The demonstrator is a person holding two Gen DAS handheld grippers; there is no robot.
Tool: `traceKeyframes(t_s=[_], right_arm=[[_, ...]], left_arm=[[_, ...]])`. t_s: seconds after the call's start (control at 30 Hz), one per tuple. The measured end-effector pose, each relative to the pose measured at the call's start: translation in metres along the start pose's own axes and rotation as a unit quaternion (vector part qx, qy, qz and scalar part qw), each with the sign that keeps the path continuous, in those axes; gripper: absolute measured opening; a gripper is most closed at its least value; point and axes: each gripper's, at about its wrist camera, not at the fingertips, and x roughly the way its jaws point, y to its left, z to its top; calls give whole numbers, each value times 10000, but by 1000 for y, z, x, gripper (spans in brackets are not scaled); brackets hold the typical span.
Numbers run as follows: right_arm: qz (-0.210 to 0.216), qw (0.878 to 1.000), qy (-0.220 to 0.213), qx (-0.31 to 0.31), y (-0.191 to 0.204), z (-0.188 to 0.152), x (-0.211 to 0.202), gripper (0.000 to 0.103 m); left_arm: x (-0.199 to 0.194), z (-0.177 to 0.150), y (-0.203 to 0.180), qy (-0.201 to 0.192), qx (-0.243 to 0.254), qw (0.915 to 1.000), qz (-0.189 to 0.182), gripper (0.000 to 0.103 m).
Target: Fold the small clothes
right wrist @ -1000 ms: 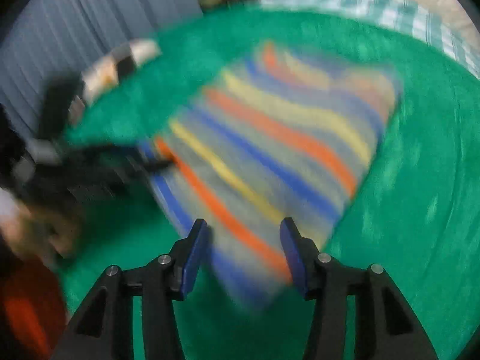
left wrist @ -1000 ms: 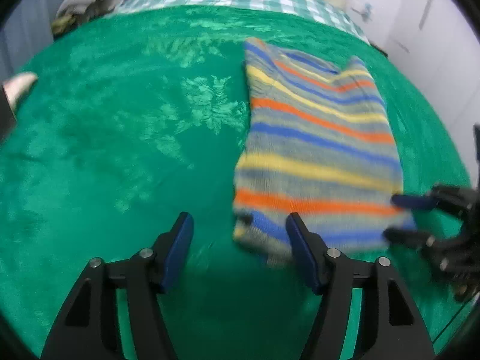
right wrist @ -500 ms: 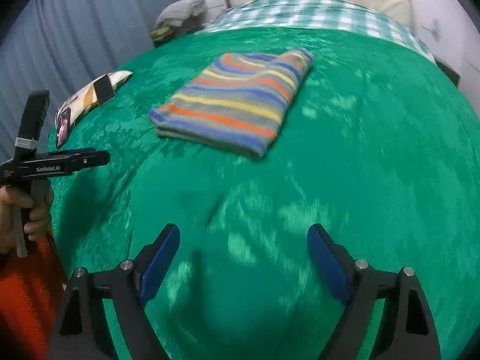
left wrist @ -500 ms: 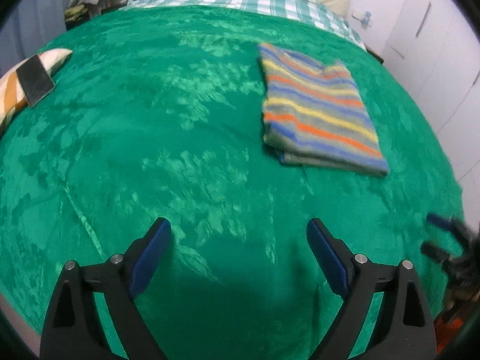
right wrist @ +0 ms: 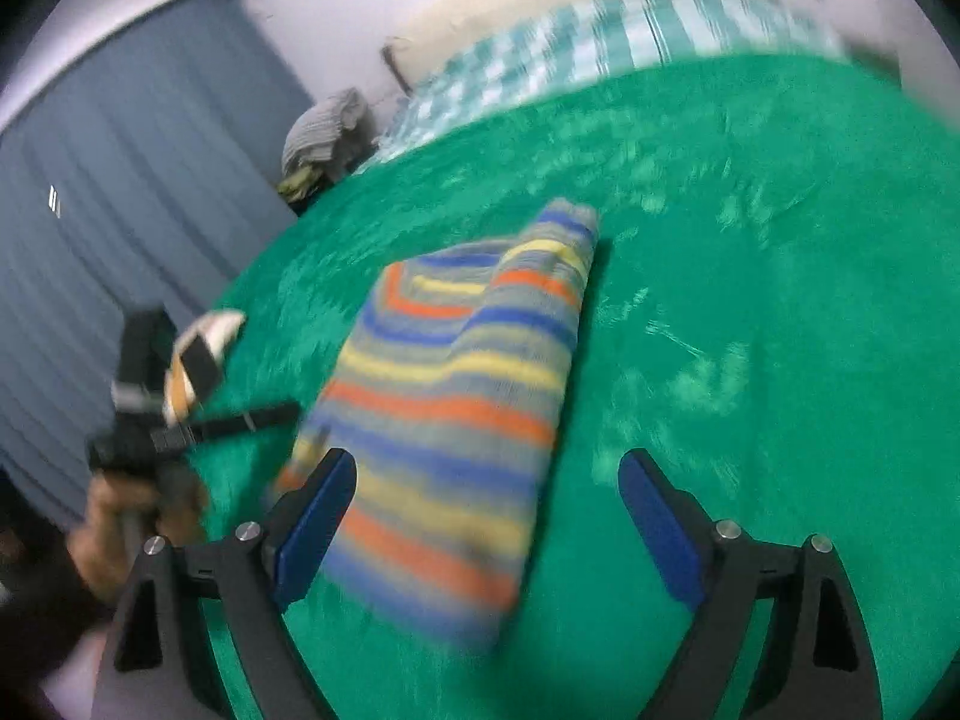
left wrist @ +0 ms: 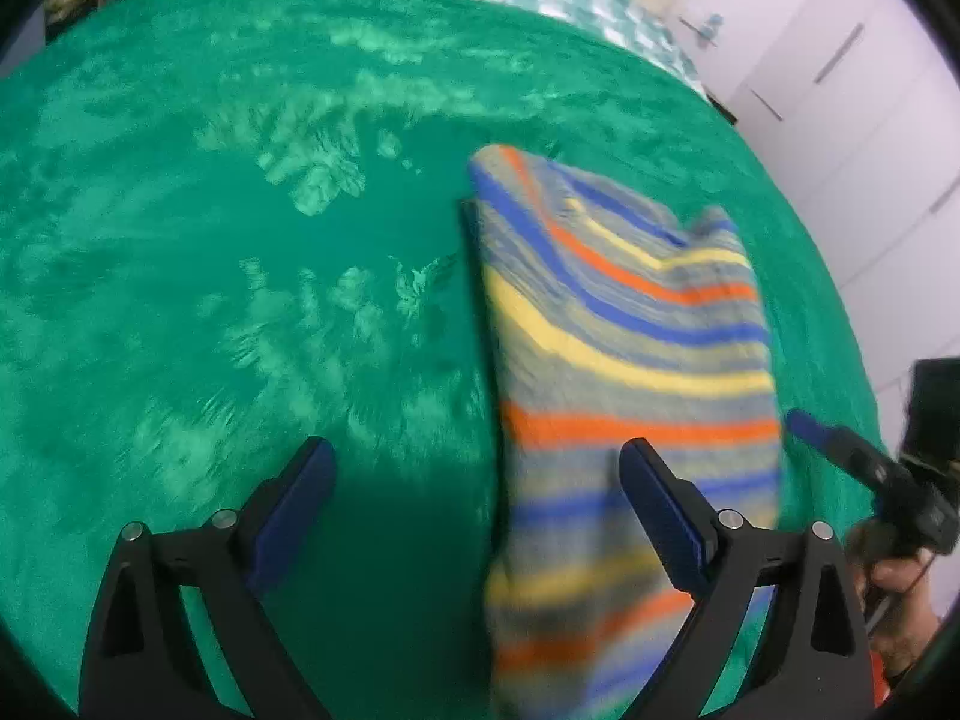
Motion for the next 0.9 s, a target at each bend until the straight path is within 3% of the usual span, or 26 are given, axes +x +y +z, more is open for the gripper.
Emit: traceKeyframes(t_s=[0.1, 0.13, 0.17, 0.2, 0.23, 0.27, 0.37, 0.6, 0.63, 0.7, 0.73, 0.77, 0.83, 0.9], right_arm=[[558, 9972, 232, 434, -16, 11, 43, 83], [676, 9966, 251, 403, -12, 10, 52, 77], [800, 9959, 318, 275, -3, 9, 62, 66], [763, 9961, 411, 139, 6, 7, 70, 56], [579, 9970, 508, -19, 15, 6, 76, 31], [366, 9979, 498, -201, 26, 6, 75, 31], [237, 9979, 178, -583, 55, 10, 49, 30], [649, 9896, -696, -1080, 120, 47, -33, 30], [710, 9894, -738, -1033, 123, 52, -41, 30], [759, 9916, -652, -816, 119, 53, -47, 31], [683, 9938, -541, -698, 112, 49, -46, 36], [462, 9963, -398, -601, 101, 39, -44, 41], [-343, 9982, -35, -495, 74, 8, -40, 92], [-1057, 9929, 209, -498, 50, -35, -48, 97]], left_arm=[[8, 2, -3, -155, -147, 9994, -274, 92], [13, 1, -6, -75, -158, 9986, -495, 69], [20, -1, -14, 75, -60, 9979, -642, 34], [24, -2, -20, 151, 29, 9978, -647, 24], [24, -4, -24, 110, 71, 9983, -563, 20], [19, -4, -26, 22, 36, 9984, -566, 16], [-17, 0, -33, -341, -61, 9960, -820, 15], [-111, 31, -77, -1055, 613, 9881, -932, 16], [-114, 33, -80, -1024, 631, 9884, -932, 19], [-104, 28, -77, -703, 525, 9927, -822, 44], [-92, 15, -71, -491, 422, 9966, -510, 66], [-85, 2, -65, -419, 383, 9982, -214, 69], [-76, -40, -53, -238, 500, 9978, 357, 69], [-80, -95, -46, -178, 646, 9945, 807, 71]])
